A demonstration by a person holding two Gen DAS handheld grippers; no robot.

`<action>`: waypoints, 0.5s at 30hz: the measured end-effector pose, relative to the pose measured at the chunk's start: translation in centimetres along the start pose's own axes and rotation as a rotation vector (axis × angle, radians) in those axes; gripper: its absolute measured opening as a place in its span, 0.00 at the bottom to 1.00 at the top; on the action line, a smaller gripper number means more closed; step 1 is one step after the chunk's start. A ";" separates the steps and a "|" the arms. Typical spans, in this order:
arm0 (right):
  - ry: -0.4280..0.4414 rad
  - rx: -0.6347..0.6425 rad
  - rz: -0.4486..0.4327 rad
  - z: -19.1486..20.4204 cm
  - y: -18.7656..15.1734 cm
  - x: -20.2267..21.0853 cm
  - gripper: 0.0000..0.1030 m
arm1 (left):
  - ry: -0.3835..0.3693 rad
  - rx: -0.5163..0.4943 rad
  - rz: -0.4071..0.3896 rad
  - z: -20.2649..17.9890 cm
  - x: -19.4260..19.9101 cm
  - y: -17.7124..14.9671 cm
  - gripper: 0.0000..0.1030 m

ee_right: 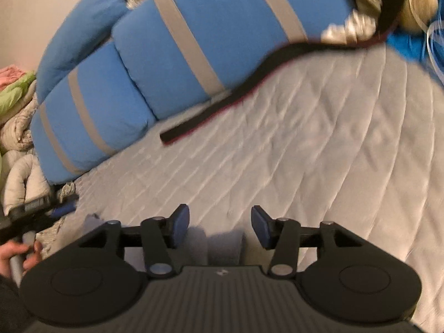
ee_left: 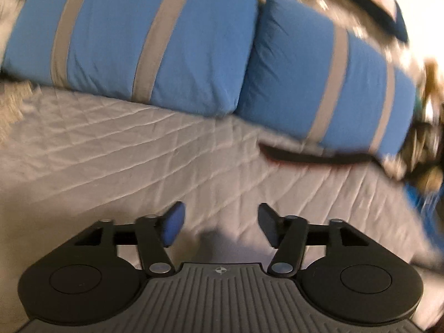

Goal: Fold clothes

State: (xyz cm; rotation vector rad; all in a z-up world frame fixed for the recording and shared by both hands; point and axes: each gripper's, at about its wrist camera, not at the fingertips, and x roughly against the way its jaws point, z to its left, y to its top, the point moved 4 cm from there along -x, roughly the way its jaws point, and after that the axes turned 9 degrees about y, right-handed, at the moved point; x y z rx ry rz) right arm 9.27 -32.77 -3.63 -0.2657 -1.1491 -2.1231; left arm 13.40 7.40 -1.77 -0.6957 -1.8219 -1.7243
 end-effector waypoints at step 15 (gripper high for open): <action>-0.060 0.734 0.335 7.7 -5.7 3.7 0.88 | -0.072 -0.438 0.163 -1.1 7.8 -8.4 0.59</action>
